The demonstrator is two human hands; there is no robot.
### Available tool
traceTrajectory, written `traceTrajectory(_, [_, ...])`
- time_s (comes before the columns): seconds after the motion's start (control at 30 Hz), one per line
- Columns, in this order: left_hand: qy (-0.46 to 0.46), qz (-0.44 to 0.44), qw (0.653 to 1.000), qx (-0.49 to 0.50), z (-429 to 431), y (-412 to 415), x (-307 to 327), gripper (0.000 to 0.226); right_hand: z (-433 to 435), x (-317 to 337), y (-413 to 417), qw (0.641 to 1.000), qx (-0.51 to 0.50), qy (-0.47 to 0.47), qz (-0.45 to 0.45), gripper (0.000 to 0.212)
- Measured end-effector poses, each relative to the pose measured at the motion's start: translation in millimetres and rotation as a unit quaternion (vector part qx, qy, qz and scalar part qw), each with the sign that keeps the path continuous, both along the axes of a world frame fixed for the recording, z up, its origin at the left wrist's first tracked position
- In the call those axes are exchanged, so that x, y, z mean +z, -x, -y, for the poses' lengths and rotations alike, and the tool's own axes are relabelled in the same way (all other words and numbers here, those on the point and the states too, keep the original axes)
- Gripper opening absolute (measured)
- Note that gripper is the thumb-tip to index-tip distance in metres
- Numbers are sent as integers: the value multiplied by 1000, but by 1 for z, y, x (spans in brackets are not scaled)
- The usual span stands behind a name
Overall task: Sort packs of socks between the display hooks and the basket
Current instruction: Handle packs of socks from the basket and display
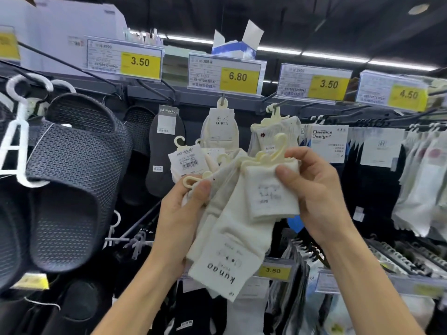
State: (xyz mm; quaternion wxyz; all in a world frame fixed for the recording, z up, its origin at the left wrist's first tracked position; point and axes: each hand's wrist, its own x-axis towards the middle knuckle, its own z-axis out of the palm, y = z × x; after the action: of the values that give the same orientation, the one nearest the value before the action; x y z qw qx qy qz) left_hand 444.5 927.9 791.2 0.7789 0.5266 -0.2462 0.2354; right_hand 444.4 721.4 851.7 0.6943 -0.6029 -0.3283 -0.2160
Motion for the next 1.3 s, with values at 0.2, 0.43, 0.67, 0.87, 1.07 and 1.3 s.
traceTrajectory(0.2, [14, 19, 999, 27, -7, 1, 2, 23, 30, 22, -24, 982, -173, -76, 17, 22])
traceTrajectory(0.43, [0, 11, 999, 49, -5, 0, 1, 21, 27, 52, -66, 956, -288, -15, 56, 31])
traceTrajectory(0.67, [-21, 32, 998, 56, -3, 5, 0, 19, 8, 70, -92, 950, -296, 54, 80, 38])
traceTrajectory(0.87, [-48, 84, 993, 65, -7, 9, -2, 17, 11, 55, -78, 919, -359, 159, 42, 54])
traceTrajectory(1.07, [-78, 130, 983, 101, -6, 9, -3, 36, -21, -3, 5, 907, -274, 164, 275, 31])
traceTrajectory(1.3, [-150, 155, 966, 144, 1, 12, -1, 39, -23, 7, 23, 959, -144, 202, 139, 14])
